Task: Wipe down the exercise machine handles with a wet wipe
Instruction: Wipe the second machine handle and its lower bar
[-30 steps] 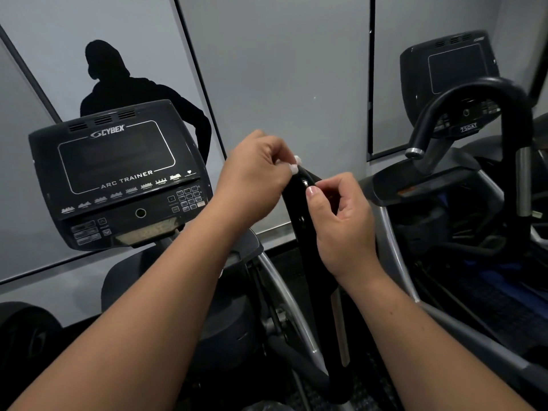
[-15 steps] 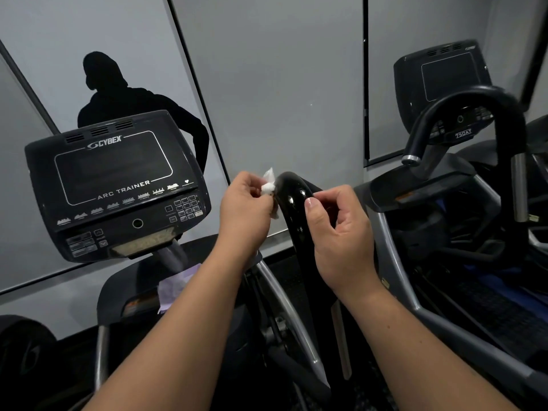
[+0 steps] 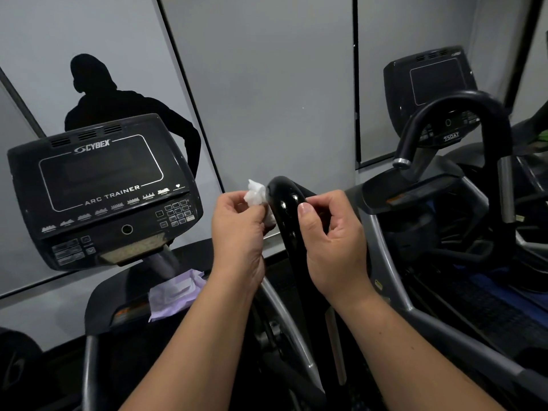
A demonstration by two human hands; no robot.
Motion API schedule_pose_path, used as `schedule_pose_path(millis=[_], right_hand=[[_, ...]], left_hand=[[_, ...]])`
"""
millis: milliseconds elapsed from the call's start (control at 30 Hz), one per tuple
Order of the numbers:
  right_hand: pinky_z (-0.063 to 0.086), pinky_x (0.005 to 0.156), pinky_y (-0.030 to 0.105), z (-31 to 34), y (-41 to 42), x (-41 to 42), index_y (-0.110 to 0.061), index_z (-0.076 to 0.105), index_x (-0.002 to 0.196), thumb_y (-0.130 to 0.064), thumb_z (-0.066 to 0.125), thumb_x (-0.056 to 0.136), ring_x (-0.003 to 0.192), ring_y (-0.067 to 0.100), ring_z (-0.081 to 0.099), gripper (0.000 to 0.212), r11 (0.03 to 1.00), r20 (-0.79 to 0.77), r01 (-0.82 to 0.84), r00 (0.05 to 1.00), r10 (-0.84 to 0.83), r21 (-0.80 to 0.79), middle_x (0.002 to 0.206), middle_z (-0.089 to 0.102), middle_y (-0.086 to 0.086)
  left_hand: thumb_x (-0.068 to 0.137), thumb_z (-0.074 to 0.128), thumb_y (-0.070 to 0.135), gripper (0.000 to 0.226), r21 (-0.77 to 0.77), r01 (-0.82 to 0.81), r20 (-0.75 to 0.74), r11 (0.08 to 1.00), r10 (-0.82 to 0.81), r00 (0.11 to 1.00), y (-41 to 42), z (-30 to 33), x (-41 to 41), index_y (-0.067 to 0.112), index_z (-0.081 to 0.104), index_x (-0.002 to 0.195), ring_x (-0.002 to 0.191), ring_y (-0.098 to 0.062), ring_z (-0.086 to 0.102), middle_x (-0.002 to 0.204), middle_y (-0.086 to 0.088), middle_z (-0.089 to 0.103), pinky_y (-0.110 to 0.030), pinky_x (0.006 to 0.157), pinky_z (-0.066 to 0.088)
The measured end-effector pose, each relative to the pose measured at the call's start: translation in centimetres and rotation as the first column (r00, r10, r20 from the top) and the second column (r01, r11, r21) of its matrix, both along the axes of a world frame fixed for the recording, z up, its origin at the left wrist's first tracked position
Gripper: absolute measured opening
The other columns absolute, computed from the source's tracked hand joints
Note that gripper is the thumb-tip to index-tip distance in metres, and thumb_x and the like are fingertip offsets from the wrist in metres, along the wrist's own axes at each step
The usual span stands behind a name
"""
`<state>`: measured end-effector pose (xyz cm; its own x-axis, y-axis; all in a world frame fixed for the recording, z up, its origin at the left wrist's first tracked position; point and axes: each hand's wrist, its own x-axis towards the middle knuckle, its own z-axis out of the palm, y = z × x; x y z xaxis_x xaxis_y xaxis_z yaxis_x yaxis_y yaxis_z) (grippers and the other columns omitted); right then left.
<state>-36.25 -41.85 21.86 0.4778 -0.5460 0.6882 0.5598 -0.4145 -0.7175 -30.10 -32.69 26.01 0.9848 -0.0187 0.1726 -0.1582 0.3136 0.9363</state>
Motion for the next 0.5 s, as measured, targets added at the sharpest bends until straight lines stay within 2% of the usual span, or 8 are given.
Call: schedule_pose_path(millis=[67,167,300,400,500], right_hand=[[0.053,0.068,0.040,0.0,0.0,0.0,-0.022,0.059,0.089,-0.031,0.057,0.095,0.076,0.020,0.061,0.011,1.000,-0.012,0.006,1.000,-0.006,-0.004,0.082,0.062,-0.002],[0.052,0.068,0.039,0.0,0.0,-0.1,-0.022,0.060,0.089,-0.029,0.057,0.095,0.075,0.017,0.060,0.010,1.000,-0.015,0.010,1.000,-0.010,-0.002,0.082,0.062,-0.003],[0.053,0.070,0.042,-0.1,0.0,0.0,-0.020,0.059,0.091,-0.030,0.056,0.096,0.078,0.020,0.061,0.012,1.000,-0.008,0.001,1.000,-0.001,-0.014,0.083,0.062,-0.002],[0.053,0.070,0.042,-0.1,-0.1,0.0,-0.019,0.060,0.091,-0.030,0.057,0.096,0.079,0.020,0.062,0.012,1.000,-0.001,0.008,1.000,-0.008,-0.011,0.083,0.062,-0.001],[0.052,0.067,0.037,-0.2,-0.1,-0.1,-0.022,0.060,0.089,-0.029,0.057,0.096,0.076,0.018,0.061,0.010,1.000,0.004,0.026,1.000,-0.026,-0.016,0.081,0.062,-0.003]], left_hand=[[0.087,0.065,-0.007,0.025,0.008,0.031,-0.028,0.999,-0.031,0.999,-0.6,-0.2,0.1,0.015,0.055,0.091,0.049,-0.007,0.054,0.075,-0.005,0.060,-0.024,0.051,0.048],[0.073,0.070,0.003,0.026,0.006,0.106,-0.129,0.994,-0.104,0.986,-1.3,-0.2,0.0,0.015,0.054,0.089,0.056,-0.016,0.055,0.071,-0.007,0.058,-0.032,0.059,0.047],[0.087,0.059,-0.012,0.028,-0.080,0.018,-0.058,0.997,-0.023,0.998,-0.6,0.1,-0.2,0.015,0.053,0.085,0.049,-0.007,0.058,0.074,-0.007,0.060,-0.018,0.044,0.048],[0.084,0.062,-0.009,0.027,-0.060,0.044,-0.048,0.997,-0.047,0.998,-1.0,-0.1,-0.2,0.015,0.053,0.087,0.045,-0.007,0.053,0.066,-0.003,0.058,-0.022,0.044,0.046],[0.085,0.066,-0.001,0.022,-0.061,0.092,-0.119,0.994,-0.099,0.988,-1.3,0.2,0.0,0.015,0.052,0.092,0.041,-0.006,0.049,0.061,0.000,0.054,-0.023,0.045,0.043]])
